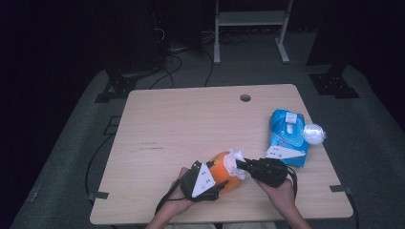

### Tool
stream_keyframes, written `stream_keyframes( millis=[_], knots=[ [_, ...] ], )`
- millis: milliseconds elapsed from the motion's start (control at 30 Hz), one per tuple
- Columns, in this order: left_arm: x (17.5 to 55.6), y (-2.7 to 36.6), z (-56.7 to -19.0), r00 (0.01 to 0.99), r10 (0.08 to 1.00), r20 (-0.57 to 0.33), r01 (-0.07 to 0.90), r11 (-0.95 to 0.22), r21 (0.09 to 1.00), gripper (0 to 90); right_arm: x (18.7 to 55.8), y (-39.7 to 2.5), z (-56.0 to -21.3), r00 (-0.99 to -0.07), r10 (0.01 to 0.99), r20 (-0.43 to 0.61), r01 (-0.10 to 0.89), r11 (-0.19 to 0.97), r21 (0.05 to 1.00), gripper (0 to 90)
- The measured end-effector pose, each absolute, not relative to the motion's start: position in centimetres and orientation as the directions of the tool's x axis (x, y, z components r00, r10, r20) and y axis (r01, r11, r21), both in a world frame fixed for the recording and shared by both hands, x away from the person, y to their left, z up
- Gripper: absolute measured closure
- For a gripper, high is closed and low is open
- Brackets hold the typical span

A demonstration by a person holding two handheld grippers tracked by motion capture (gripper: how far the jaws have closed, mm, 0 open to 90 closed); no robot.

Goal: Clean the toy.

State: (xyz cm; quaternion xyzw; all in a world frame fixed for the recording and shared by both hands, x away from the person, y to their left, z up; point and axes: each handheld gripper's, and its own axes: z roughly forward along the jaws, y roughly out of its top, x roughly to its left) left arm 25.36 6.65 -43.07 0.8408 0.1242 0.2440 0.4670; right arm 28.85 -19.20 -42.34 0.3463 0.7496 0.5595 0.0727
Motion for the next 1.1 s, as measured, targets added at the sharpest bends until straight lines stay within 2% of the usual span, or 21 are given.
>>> stream_keyframes(
  millis=[100,167,200,233,333,367,400,500,633,833,1033,1100],
  knots=[
    [25.4,7.0,-43.2,0.881,0.411,0.233,0.009,-0.508,0.861,27.2,29.8,-20.0,-43.5,-0.701,0.633,0.327,0.502,0.112,0.858,81.0],
    [25.7,7.3,-43.1,0.881,0.434,0.187,0.055,-0.488,0.871,25.6,29.9,-20.2,-43.7,-0.689,0.647,0.327,0.513,0.117,0.850,81.1],
    [25.7,7.3,-43.1,0.881,0.434,0.187,0.055,-0.488,0.871,23.3,29.8,-20.1,-43.6,-0.689,0.646,0.328,0.512,0.114,0.852,81.2],
    [26.3,7.6,-42.9,0.865,0.488,0.120,0.131,-0.450,0.883,19.9,29.5,-19.9,-43.4,-0.697,0.642,0.318,0.503,0.123,0.855,81.3],
    [26.8,8.0,-43.0,0.855,0.516,0.053,0.197,-0.418,0.887,13.1,28.6,-19.0,-42.7,-0.748,0.605,0.274,0.451,0.159,0.878,81.2],
    [26.6,8.0,-43.0,0.860,0.508,0.053,0.191,-0.416,0.889,15.6,28.4,-18.9,-42.5,-0.762,0.591,0.265,0.437,0.166,0.884,81.2],
    [26.4,8.0,-43.1,0.865,0.496,0.078,0.167,-0.431,0.887,22.4,28.3,-18.9,-42.5,-0.763,0.595,0.251,0.429,0.178,0.885,81.2],
    [25.9,7.8,-43.2,0.880,0.458,0.127,0.120,-0.472,0.873,29.9,29.1,-19.5,-43.1,-0.731,0.619,0.287,0.471,0.153,0.869,81.2],
    [25.4,7.4,-43.2,0.897,0.411,0.164,0.071,-0.500,0.863,30.6,30.0,-20.6,-44.2,-0.678,0.661,0.320,0.525,0.132,0.841,81.2],
    [25.4,7.7,-43.4,0.905,0.397,0.152,0.067,-0.487,0.871,28.6,28.9,-19.6,-42.4,-0.734,0.614,0.291,0.461,0.136,0.877,81.1],
    [25.3,7.5,-43.5,0.911,0.378,0.165,0.050,-0.498,0.866,28.6,30.0,-20.7,-44.2,-0.676,0.645,0.357,0.547,0.114,0.830,81.1],
    [25.3,7.6,-43.5,0.912,0.378,0.159,0.052,-0.493,0.869,28.4,29.7,-20.4,-43.7,-0.689,0.637,0.347,0.530,0.116,0.840,81.2]
  ],
)
